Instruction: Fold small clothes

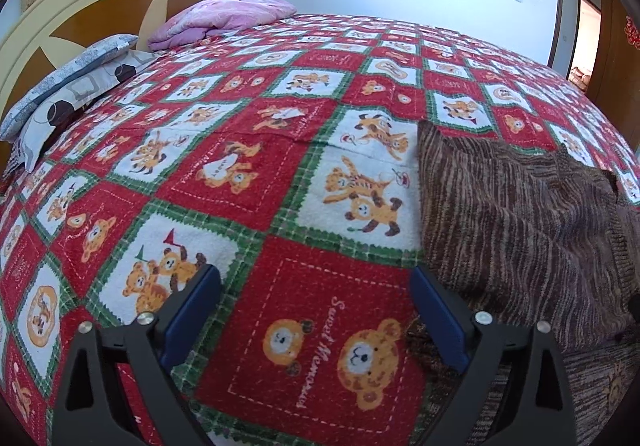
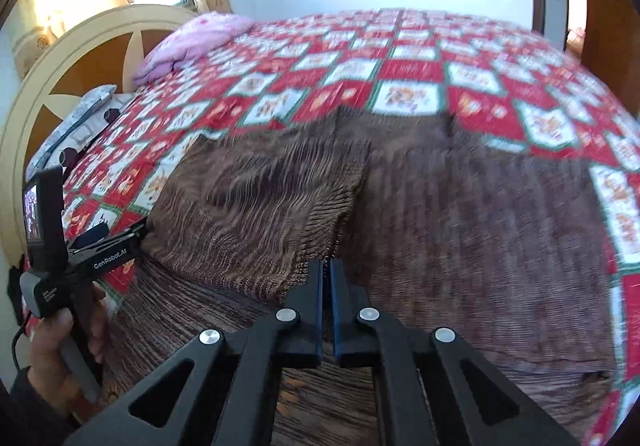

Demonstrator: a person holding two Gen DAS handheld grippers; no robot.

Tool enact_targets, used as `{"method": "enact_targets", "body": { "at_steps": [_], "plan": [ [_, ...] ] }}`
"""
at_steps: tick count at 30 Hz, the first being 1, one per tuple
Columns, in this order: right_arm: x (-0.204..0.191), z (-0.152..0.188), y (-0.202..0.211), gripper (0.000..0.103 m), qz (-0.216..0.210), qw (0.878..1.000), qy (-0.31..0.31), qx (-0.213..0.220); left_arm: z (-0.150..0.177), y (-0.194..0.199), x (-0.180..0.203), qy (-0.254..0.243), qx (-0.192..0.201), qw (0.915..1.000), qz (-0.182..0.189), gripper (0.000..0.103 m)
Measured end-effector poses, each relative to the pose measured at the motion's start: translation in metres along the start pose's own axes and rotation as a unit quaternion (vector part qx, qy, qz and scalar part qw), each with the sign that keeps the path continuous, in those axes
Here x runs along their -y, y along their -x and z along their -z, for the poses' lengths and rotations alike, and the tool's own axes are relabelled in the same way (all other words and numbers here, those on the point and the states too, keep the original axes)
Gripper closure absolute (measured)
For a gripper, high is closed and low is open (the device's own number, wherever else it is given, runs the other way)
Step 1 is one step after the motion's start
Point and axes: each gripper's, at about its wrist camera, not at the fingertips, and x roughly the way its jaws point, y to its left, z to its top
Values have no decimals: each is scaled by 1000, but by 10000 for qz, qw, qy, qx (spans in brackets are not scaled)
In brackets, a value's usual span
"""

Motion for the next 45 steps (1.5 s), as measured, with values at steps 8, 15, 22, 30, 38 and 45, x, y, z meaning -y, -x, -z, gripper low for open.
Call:
{"method": "enact_targets", "body": {
  "at_steps": [8,15,22,30,38,45],
  "plan": [
    [12,2,-4,87,459,9982,354,-159,0,-2,5,-121,-66,9999,-10,0],
    [21,-49,-30,80,297,9995,-111,-50,1,-1,2,-57,-31,10000,32,0],
    [3,-59,-57,101,682,9973,285,39,0,-1,3,-59,-32,10000,32,0],
    [27,-58,-45,101,1076,9940,126,153,1,-2,4,-104,-37,9999,0,0],
    [2,-35,-12,60,681,9956,510,397,2,-2,3,-110,-45,9999,0,0],
    [-14,13,-23,84,227,9938,996,-445,1,-2,4,-108,-47,9999,7,0]
  ]
}}
